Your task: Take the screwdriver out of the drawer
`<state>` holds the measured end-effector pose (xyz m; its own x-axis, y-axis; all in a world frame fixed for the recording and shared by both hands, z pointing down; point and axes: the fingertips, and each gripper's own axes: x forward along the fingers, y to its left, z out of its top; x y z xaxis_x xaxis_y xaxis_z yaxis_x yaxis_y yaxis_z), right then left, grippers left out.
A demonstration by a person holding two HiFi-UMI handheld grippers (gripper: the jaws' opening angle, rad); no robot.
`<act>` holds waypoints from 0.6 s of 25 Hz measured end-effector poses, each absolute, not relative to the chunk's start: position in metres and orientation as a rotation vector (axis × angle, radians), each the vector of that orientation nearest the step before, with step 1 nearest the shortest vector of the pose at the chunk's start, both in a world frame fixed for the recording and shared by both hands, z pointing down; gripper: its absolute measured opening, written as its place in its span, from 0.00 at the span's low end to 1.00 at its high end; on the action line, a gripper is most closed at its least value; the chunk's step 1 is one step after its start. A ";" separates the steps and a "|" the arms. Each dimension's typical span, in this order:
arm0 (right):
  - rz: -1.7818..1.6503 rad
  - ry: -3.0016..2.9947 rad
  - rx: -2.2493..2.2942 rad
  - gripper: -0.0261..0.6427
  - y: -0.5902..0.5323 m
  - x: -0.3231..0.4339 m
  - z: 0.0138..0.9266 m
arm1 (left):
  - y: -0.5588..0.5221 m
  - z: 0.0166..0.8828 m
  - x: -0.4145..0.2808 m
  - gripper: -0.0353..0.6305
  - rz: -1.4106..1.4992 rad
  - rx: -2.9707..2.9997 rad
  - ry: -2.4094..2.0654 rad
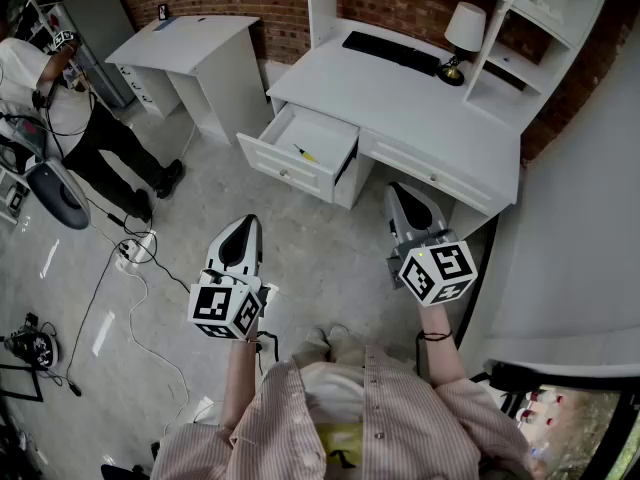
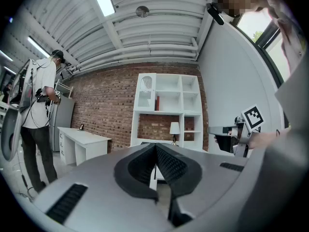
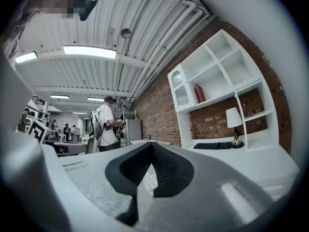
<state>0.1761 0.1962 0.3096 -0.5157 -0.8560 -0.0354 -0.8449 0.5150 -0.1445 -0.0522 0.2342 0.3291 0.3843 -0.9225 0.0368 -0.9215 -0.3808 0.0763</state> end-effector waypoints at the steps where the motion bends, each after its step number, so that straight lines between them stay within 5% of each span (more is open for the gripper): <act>1: -0.165 2.644 -1.489 0.05 0.196 0.177 0.311 | 0.235 0.331 -0.051 0.05 -0.019 2.540 -1.700; 15: -0.238 2.631 -1.476 0.05 0.186 0.194 0.327 | 0.240 0.336 -0.043 0.05 -0.023 2.486 -1.760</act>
